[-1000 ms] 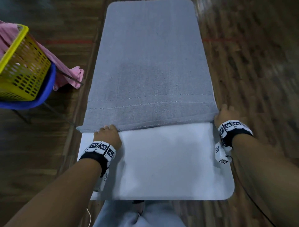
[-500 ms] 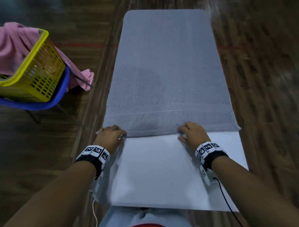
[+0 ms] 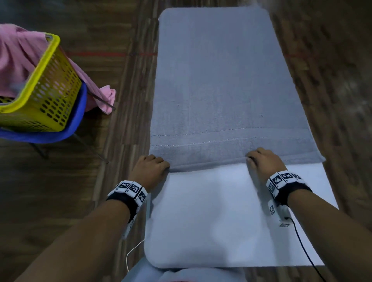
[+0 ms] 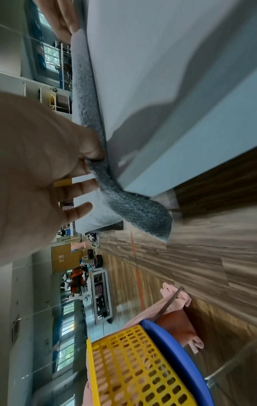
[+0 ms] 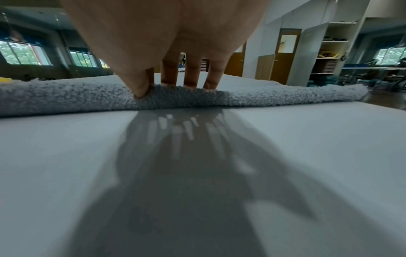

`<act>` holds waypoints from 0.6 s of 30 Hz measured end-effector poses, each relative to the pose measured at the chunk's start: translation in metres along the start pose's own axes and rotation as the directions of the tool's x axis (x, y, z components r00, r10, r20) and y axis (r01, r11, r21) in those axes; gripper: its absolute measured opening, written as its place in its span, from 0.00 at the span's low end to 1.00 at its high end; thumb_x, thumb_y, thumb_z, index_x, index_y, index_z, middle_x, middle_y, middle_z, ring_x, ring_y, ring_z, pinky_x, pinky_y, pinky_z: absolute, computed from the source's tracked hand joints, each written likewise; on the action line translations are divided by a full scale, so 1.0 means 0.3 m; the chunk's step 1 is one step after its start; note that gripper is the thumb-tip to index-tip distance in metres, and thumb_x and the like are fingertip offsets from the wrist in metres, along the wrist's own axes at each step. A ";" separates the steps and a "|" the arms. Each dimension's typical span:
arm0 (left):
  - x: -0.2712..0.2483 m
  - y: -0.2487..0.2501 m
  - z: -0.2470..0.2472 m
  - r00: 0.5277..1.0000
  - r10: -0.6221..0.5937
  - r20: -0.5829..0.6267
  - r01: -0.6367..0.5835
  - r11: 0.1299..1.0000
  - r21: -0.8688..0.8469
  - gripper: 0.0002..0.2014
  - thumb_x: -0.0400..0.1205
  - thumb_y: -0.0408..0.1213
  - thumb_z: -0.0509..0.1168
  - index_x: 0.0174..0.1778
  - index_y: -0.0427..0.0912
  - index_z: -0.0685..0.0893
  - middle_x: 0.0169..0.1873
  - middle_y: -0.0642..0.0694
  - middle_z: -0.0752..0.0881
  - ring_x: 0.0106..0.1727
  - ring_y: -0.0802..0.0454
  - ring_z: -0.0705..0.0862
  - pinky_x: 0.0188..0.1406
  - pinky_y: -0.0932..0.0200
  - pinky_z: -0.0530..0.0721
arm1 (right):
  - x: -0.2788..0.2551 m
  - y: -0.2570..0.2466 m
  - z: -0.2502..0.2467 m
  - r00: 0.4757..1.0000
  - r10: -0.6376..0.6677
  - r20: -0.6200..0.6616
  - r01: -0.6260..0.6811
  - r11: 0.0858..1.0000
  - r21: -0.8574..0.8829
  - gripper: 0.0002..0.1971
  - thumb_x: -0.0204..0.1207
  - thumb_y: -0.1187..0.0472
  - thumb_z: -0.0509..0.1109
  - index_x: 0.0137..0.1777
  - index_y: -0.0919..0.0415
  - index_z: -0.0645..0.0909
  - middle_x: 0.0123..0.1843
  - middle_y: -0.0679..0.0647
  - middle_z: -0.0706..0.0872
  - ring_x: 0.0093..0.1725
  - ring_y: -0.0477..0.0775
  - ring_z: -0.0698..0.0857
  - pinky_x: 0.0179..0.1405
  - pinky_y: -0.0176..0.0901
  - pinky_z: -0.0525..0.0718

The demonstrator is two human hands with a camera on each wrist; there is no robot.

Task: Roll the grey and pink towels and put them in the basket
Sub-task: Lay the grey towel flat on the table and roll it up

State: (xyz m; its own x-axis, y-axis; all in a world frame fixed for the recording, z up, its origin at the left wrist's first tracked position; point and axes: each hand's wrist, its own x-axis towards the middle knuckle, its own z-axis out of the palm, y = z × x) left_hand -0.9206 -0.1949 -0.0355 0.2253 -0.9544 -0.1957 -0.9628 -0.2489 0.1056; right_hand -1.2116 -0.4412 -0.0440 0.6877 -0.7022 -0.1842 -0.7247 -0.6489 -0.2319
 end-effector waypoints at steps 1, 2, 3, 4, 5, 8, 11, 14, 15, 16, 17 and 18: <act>-0.002 -0.007 -0.003 1.000 0.004 -0.017 -0.004 1.000 -0.005 0.09 0.83 0.40 0.65 0.54 0.46 0.88 0.50 0.46 0.89 0.52 0.40 0.85 0.52 0.48 0.75 | 0.001 -0.006 0.001 1.000 0.013 -0.004 -0.013 1.000 -0.006 0.12 0.82 0.55 0.63 0.59 0.54 0.84 0.56 0.55 0.85 0.54 0.62 0.81 0.56 0.51 0.79; -0.006 -0.014 -0.005 1.000 -0.003 -0.021 0.003 1.000 -0.002 0.08 0.82 0.39 0.65 0.53 0.46 0.87 0.49 0.46 0.89 0.51 0.40 0.85 0.52 0.48 0.75 | 0.004 -0.011 0.003 1.000 0.028 0.001 -0.028 0.999 -0.019 0.11 0.82 0.56 0.62 0.58 0.55 0.84 0.55 0.55 0.86 0.54 0.62 0.81 0.55 0.52 0.79; -0.013 -0.024 -0.005 1.000 -0.018 -0.018 0.018 1.000 0.002 0.07 0.81 0.37 0.65 0.53 0.46 0.86 0.50 0.46 0.88 0.50 0.41 0.85 0.52 0.49 0.75 | 0.007 -0.014 0.004 0.999 0.047 0.012 -0.047 0.998 -0.036 0.11 0.83 0.56 0.61 0.58 0.56 0.83 0.54 0.56 0.86 0.53 0.62 0.81 0.53 0.52 0.79; -0.021 -0.038 -0.003 0.999 -0.035 -0.015 0.035 0.999 -0.006 0.08 0.80 0.36 0.66 0.54 0.46 0.85 0.51 0.45 0.87 0.49 0.41 0.85 0.53 0.49 0.75 | 0.011 -0.017 0.004 0.997 0.071 0.026 -0.070 0.996 -0.055 0.11 0.83 0.56 0.60 0.58 0.56 0.82 0.54 0.56 0.86 0.52 0.62 0.81 0.52 0.52 0.80; -0.031 -0.057 -0.002 0.998 -0.056 -0.012 0.056 0.998 -0.018 0.10 0.79 0.34 0.66 0.55 0.45 0.85 0.51 0.44 0.87 0.49 0.41 0.85 0.53 0.49 0.76 | 0.017 -0.020 0.002 0.994 0.099 0.039 -0.096 0.993 -0.073 0.11 0.83 0.55 0.60 0.58 0.56 0.82 0.54 0.57 0.86 0.52 0.62 0.81 0.51 0.52 0.80; -0.066 -0.125 -0.011 0.990 -0.141 -0.016 0.139 0.988 -0.059 0.10 0.76 0.29 0.70 0.52 0.39 0.88 0.47 0.38 0.87 0.45 0.38 0.86 0.47 0.47 0.81 | 0.040 -0.035 -0.004 0.981 0.177 0.082 -0.167 0.978 -0.122 0.11 0.84 0.54 0.59 0.58 0.55 0.81 0.56 0.57 0.86 0.52 0.63 0.82 0.49 0.52 0.81; -0.083 -0.201 -0.012 0.977 -0.212 -0.010 0.210 0.973 -0.099 0.09 0.68 0.25 0.74 0.43 0.37 0.89 0.40 0.36 0.88 0.37 0.37 0.86 0.37 0.48 0.81 | 0.054 -0.050 -0.002 0.968 0.230 0.102 -0.213 0.964 -0.159 0.12 0.83 0.53 0.59 0.58 0.55 0.81 0.56 0.58 0.86 0.53 0.64 0.82 0.49 0.52 0.80; -0.060 -0.263 -0.006 0.950 -0.312 0.021 0.311 0.936 -0.163 0.08 0.76 0.33 0.69 0.49 0.42 0.88 0.43 0.40 0.89 0.48 0.38 0.82 0.47 0.49 0.76 | 0.061 -0.060 0.003 0.956 0.275 0.100 -0.254 0.951 -0.177 0.12 0.83 0.52 0.59 0.58 0.55 0.80 0.55 0.59 0.86 0.54 0.65 0.83 0.48 0.51 0.79; -0.049 -0.281 -0.001 0.941 -0.336 0.039 0.337 0.923 -0.187 0.07 0.77 0.35 0.67 0.50 0.44 0.86 0.42 0.41 0.89 0.50 0.38 0.81 0.48 0.49 0.74 | 0.062 -0.063 0.002 0.953 0.286 0.103 -0.265 0.947 -0.184 0.12 0.83 0.52 0.59 0.58 0.54 0.80 0.55 0.59 0.86 0.54 0.64 0.83 0.48 0.51 0.79; -0.037 -0.295 0.000 0.932 -0.357 0.063 0.361 0.905 -0.226 0.06 0.78 0.37 0.65 0.49 0.46 0.84 0.39 0.42 0.87 0.50 0.39 0.80 0.48 0.50 0.73 | 0.063 -0.067 0.001 0.949 0.296 0.109 -0.272 0.943 -0.195 0.12 0.83 0.52 0.59 0.58 0.54 0.80 0.55 0.59 0.86 0.54 0.64 0.83 0.48 0.51 0.79; -0.024 -0.306 -0.001 0.923 -0.375 0.090 0.385 0.883 -0.267 0.04 0.79 0.38 0.64 0.48 0.47 0.81 0.38 0.43 0.85 0.51 0.39 0.79 0.48 0.50 0.71 | 0.064 -0.071 -0.001 0.946 0.303 0.119 -0.275 0.939 -0.206 0.12 0.83 0.51 0.59 0.58 0.54 0.80 0.55 0.59 0.86 0.53 0.64 0.83 0.48 0.51 0.79; -0.012 -0.315 -0.002 0.915 -0.386 0.120 0.404 0.868 -0.289 0.04 0.79 0.38 0.63 0.48 0.49 0.79 0.39 0.43 0.85 0.51 0.39 0.79 0.49 0.50 0.71 | 0.064 -0.075 -0.004 0.943 0.306 0.130 -0.275 0.937 -0.215 0.12 0.83 0.51 0.59 0.58 0.54 0.80 0.55 0.59 0.86 0.53 0.64 0.83 0.47 0.51 0.78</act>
State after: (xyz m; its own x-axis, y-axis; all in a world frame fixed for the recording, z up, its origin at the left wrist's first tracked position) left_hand -0.8302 -0.1681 -0.0441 0.5595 -0.7574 -0.3366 -0.7015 -0.6490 0.2944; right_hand -1.1822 -0.4404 -0.0412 0.4325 -0.8229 -0.3684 -0.8774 -0.4782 0.0383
